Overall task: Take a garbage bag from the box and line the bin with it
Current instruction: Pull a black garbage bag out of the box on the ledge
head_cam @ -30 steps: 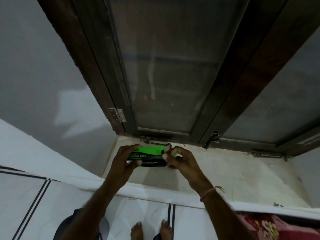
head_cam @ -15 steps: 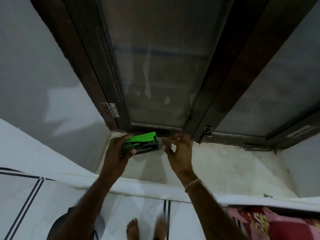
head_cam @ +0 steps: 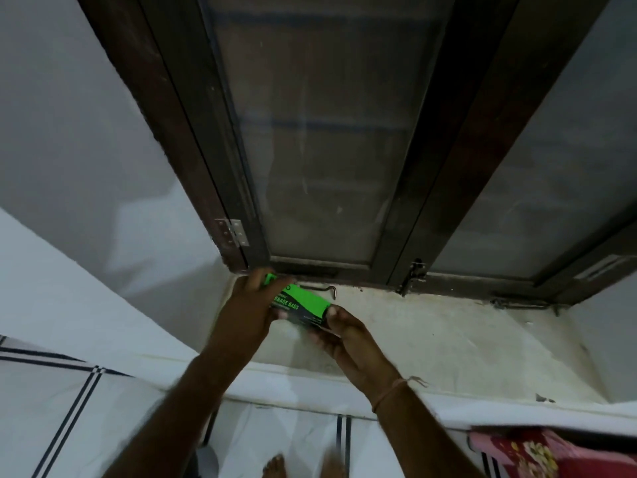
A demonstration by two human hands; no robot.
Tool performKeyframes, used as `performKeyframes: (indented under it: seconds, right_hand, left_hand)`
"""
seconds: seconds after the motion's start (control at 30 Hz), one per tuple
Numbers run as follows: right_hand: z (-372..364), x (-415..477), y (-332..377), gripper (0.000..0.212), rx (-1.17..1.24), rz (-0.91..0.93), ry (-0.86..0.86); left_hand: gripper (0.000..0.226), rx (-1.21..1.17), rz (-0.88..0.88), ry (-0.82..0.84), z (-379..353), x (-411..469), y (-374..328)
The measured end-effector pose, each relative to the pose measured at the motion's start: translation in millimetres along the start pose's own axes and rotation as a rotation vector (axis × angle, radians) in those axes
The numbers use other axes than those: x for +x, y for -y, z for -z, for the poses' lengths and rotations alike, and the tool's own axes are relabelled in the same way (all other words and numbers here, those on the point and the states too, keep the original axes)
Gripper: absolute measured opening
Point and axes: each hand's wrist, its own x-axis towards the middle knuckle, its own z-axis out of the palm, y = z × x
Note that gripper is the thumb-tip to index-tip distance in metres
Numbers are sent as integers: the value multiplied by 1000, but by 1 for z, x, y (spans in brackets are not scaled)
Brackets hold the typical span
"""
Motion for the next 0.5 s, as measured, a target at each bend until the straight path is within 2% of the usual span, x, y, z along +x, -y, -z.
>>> performKeyframes:
  seconds: [0.13, 0.3, 0.4, 0.5]
  right_hand:
    - [-6, -4, 8, 23, 103, -20, -26]
    - [-6, -1, 17, 21, 75, 1, -45]
    - [3, -4, 23, 20, 64, 48, -62]
    - [11, -6, 24, 16, 25, 63, -50]
  left_hand:
    - [57, -22, -28, -31, 12, 2, -11]
    - [51, -134, -19, -10, 19, -2, 3]
    - [48, -195, 43, -47, 19, -5, 16]
    - [47, -215, 76, -17, 9, -9, 23]
